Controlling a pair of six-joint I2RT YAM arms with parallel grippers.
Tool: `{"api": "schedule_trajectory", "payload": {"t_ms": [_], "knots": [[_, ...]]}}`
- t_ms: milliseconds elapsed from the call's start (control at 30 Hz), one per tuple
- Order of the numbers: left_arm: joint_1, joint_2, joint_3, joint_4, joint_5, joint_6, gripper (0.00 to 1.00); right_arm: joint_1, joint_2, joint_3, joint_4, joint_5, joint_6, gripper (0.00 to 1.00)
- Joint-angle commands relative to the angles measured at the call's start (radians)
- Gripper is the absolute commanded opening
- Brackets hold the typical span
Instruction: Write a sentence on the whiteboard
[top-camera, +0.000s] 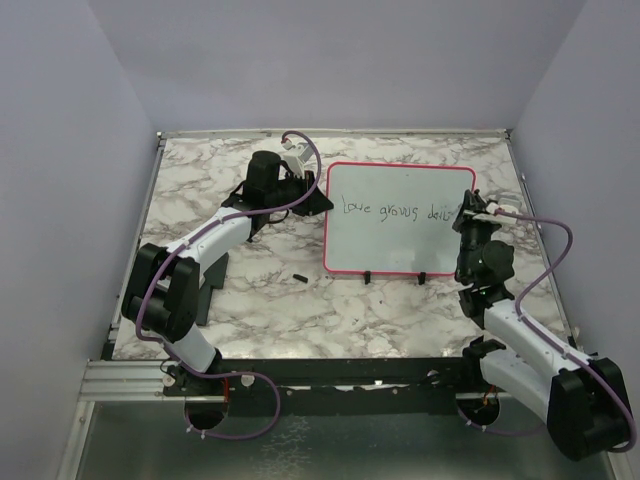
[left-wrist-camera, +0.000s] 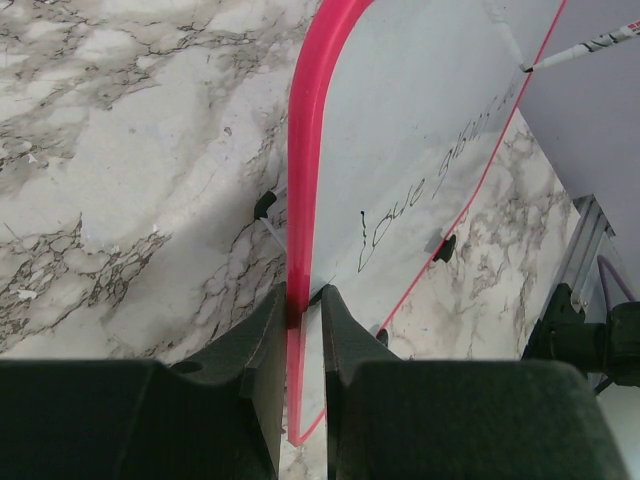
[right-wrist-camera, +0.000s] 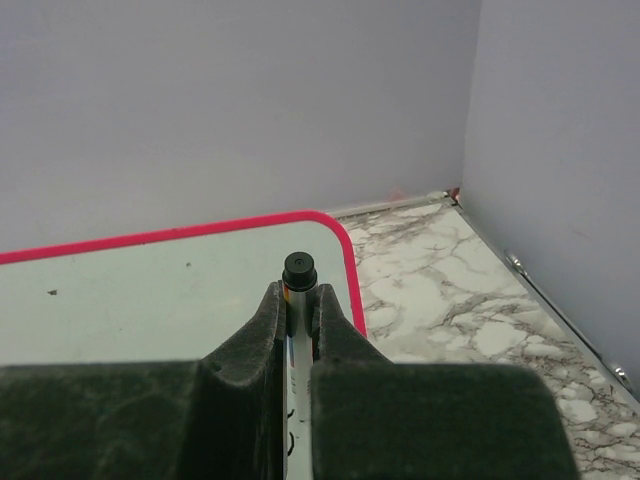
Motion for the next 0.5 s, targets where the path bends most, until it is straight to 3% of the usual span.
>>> {"api": "schedule_trajectory", "payload": {"t_ms": [0,467], "knots": [[0.011,-0.037,-0.007,0.022,-0.033,0.012,0.00,-0.004,-0.017,-0.031,-0.024,0.033,0.017,0.01],[0.011,-0.043,-0.007,0.023,-0.033,0.012,0.00,-0.004,-0.067,-0.010,-0.078,-0.037,0.038,0.01]]}}
